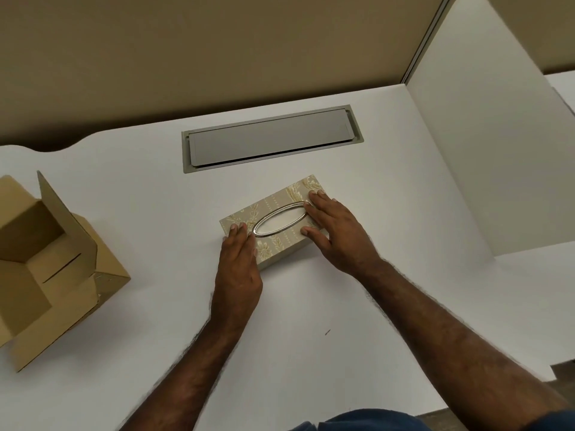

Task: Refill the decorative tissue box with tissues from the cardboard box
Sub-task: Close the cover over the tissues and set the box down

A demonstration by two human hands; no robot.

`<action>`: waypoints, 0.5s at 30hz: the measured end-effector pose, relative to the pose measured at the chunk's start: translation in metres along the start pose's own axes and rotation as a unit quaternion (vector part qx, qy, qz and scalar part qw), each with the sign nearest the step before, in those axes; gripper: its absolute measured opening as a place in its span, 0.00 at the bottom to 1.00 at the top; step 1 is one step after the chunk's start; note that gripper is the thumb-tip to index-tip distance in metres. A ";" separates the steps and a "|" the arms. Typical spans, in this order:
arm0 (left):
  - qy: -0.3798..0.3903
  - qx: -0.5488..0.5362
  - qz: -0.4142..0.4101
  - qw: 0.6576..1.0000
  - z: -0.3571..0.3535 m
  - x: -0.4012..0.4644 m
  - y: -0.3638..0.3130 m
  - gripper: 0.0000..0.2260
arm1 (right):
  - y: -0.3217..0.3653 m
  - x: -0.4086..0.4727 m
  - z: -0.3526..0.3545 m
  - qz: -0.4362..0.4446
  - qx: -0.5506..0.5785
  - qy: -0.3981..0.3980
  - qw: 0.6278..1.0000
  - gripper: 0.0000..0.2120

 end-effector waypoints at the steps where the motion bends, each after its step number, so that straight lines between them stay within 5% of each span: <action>1: 0.002 -0.001 0.003 1.000 0.000 0.004 0.001 0.20 | 0.000 0.002 -0.001 -0.003 0.000 0.000 1.000 0.28; 15: 0.023 0.014 -0.004 1.000 -0.004 0.049 0.017 0.19 | 0.004 0.039 -0.007 -0.035 -0.017 0.011 0.999 0.27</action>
Point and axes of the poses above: each hand's wrist, its own x-axis towards the middle knuckle, its own z-axis out of the back of the hand, y = z × x, the point moved 8 cm from there along x, towards the middle knuckle, and after that the axes turned 6 degrees about -y, right-handed, at the moved point
